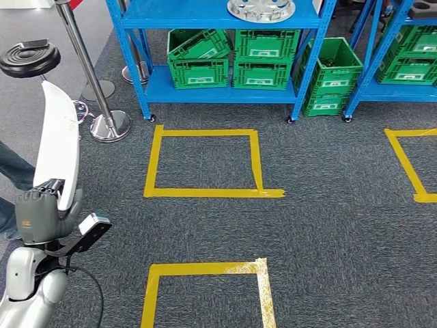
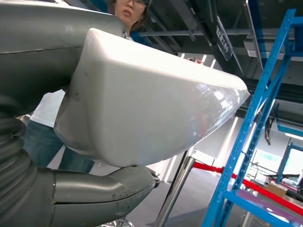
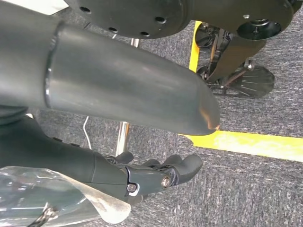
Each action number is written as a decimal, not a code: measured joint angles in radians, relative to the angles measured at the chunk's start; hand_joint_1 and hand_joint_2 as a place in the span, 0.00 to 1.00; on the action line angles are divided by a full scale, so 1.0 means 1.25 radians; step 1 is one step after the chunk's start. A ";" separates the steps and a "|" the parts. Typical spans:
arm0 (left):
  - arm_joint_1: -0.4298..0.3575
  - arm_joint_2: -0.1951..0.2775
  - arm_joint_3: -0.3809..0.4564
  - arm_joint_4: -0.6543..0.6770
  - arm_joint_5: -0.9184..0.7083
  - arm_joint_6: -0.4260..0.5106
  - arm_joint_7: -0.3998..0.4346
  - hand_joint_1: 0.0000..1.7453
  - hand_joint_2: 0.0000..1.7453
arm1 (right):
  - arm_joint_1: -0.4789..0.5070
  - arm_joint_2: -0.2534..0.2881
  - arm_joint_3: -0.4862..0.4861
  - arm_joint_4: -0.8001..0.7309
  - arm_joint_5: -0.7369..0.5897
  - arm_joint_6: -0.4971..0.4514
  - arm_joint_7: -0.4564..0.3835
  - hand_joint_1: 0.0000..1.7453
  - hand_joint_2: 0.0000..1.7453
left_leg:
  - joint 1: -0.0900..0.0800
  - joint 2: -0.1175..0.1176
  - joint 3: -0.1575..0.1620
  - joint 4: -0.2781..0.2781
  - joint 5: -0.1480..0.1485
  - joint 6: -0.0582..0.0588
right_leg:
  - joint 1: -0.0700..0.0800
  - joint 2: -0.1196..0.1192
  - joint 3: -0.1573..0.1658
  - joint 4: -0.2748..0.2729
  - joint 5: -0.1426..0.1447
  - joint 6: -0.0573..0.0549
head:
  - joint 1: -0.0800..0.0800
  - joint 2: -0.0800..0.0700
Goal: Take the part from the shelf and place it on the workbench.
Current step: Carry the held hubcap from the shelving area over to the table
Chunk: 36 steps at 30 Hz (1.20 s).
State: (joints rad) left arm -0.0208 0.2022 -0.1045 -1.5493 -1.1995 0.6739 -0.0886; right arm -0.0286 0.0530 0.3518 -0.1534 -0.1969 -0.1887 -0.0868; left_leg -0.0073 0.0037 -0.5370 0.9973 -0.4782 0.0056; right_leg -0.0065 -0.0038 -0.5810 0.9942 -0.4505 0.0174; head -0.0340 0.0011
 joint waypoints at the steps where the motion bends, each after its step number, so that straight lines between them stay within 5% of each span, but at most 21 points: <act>1: 0.000 0.000 0.000 0.001 0.001 -0.001 -0.002 1.00 1.00 | 0.000 0.000 0.000 0.000 0.001 0.000 0.001 0.00 0.00 | 0.000 0.000 0.000 0.000 0.000 0.000 | 0.000 0.000 0.000 0.000 0.000 0.000 | 0.000 0.000; 22: -0.001 0.000 0.000 0.006 0.010 -0.002 -0.006 1.00 1.00 | -0.001 0.000 0.001 0.000 0.004 0.002 0.003 0.00 0.00 | 0.001 0.000 -0.003 0.002 0.001 -0.001 | 0.001 0.000 -0.003 0.001 0.001 0.001 | 0.000 0.000; 27: -0.003 0.001 0.000 0.006 0.013 -0.002 -0.007 1.00 1.00 | -0.002 0.001 0.007 0.000 0.006 0.002 0.004 0.00 0.00 | -0.002 0.000 -0.008 0.006 0.000 0.006 | -0.002 0.000 -0.005 0.000 0.004 0.005 | 0.000 0.000; 30: -0.004 0.003 0.000 0.006 0.013 -0.002 -0.007 1.00 1.00 | -0.003 0.001 0.011 0.000 0.006 0.002 0.004 0.00 0.00 | -0.003 0.000 -0.007 -0.001 0.001 0.018 | -0.004 -0.001 -0.009 0.011 0.011 0.015 | 0.000 0.000; 33: -0.006 0.004 -0.001 0.006 0.013 -0.002 -0.008 1.00 1.00 | -0.003 0.002 0.012 0.000 0.006 0.002 0.005 0.00 0.00 | 0.002 0.001 0.000 -0.009 0.004 0.030 | -0.005 0.002 -0.041 0.072 -0.026 0.020 | 0.002 0.000; 36: -0.003 0.004 -0.001 0.007 0.013 -0.003 -0.009 1.00 1.00 | -0.001 0.002 0.013 0.000 0.006 0.002 0.006 0.00 0.00 | 0.002 0.001 -0.002 -0.008 0.006 0.031 | -0.006 0.002 -0.107 0.214 -0.097 0.021 | 0.003 0.000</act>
State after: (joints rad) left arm -0.0252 0.2073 -0.1055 -1.5400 -1.1832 0.6707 -0.0994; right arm -0.0304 0.0549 0.3676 -0.1534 -0.1888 -0.1857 -0.0794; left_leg -0.0045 0.0051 -0.5397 0.9868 -0.4712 0.0446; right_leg -0.0136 -0.0010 -0.7145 1.2611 -0.5713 0.0441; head -0.0301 0.0011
